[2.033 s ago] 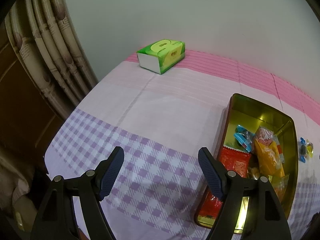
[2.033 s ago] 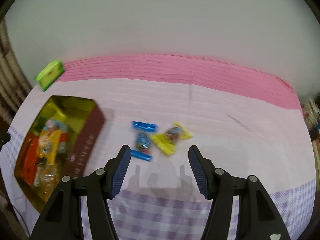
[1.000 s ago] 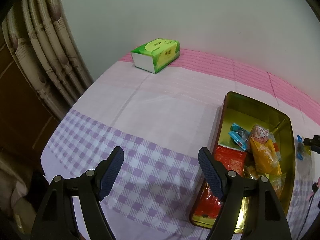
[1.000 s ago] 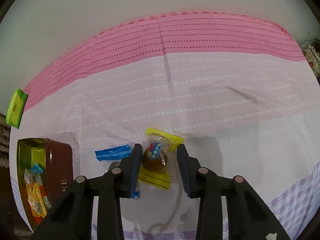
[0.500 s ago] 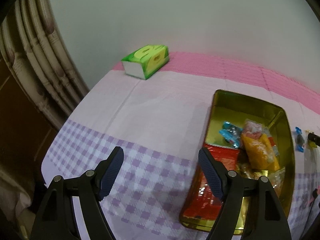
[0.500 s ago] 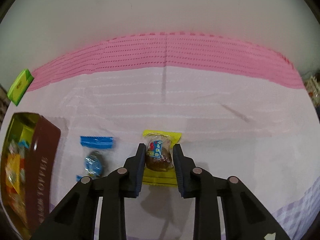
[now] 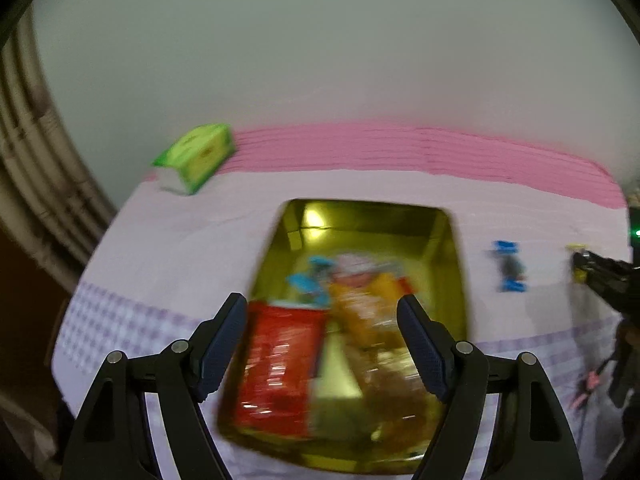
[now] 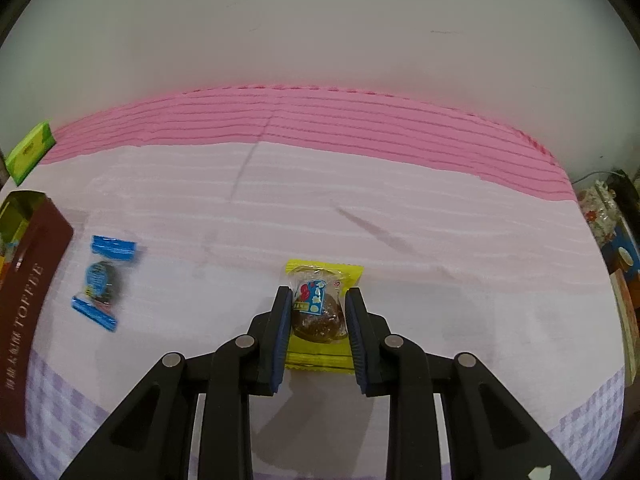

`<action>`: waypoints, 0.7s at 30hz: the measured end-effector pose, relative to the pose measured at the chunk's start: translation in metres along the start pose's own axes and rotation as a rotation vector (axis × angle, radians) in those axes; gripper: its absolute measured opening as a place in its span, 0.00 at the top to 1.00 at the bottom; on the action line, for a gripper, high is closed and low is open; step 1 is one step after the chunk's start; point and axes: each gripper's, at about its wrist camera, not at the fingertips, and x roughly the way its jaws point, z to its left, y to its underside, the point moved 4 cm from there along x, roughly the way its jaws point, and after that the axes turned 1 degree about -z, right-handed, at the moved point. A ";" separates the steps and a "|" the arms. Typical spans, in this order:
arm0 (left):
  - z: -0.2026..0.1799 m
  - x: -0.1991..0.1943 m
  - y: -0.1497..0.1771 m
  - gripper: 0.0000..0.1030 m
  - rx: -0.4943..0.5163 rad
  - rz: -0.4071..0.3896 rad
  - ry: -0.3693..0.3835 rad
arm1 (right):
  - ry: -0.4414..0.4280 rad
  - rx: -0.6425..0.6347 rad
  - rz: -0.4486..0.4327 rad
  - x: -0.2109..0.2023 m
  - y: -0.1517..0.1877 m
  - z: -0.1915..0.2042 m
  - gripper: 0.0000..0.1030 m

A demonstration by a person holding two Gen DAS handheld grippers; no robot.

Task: Organize snacks
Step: 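Grasp the blue-wrapped candy with left tool while right tool holds the yellow cake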

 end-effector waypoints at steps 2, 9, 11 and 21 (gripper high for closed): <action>-0.022 -0.002 -0.006 0.25 0.021 0.005 0.043 | 0.006 0.004 -0.008 0.002 0.001 -0.008 0.76; -0.092 0.006 -0.014 0.25 0.117 0.025 0.156 | 0.004 0.026 -0.018 0.004 0.002 -0.019 0.75; -0.108 0.013 -0.016 0.25 0.127 0.046 0.187 | 0.000 0.025 -0.029 0.003 0.003 -0.018 0.75; -0.163 0.056 -0.025 0.25 0.122 0.141 0.262 | -0.014 0.034 -0.034 0.006 0.006 -0.022 0.75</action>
